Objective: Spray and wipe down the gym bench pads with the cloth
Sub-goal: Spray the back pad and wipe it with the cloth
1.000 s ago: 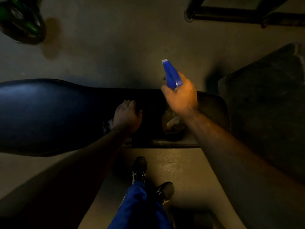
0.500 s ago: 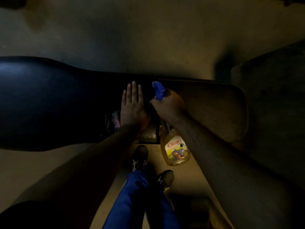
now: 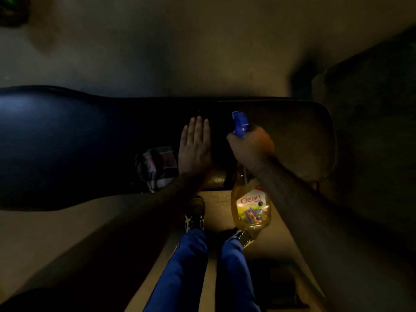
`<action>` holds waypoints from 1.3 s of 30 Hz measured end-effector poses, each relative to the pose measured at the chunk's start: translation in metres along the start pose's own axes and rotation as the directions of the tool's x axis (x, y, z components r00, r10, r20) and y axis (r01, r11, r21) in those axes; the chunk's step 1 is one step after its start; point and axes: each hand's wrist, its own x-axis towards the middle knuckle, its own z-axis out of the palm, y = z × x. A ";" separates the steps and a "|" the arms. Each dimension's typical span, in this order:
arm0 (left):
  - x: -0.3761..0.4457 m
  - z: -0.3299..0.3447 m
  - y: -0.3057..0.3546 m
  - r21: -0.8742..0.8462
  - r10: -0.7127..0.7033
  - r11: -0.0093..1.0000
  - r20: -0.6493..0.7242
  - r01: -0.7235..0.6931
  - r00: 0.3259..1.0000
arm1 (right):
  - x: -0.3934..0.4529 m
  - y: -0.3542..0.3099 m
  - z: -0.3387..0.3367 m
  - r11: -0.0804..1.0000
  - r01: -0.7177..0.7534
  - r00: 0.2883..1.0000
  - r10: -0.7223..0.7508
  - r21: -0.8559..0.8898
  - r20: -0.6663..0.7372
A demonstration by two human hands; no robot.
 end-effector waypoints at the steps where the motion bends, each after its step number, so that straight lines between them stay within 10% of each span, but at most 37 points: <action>1: -0.002 0.006 0.012 -0.025 0.045 0.999 0.007 -0.044 0.999 | 0.001 0.006 -0.008 1.000 -0.006 1.000 0.006 0.007 -0.021; 39: 0.025 0.073 0.190 0.110 0.054 0.993 -0.101 -0.043 0.993 | -0.013 0.185 -0.152 0.973 -0.034 0.962 0.094 0.228 -0.256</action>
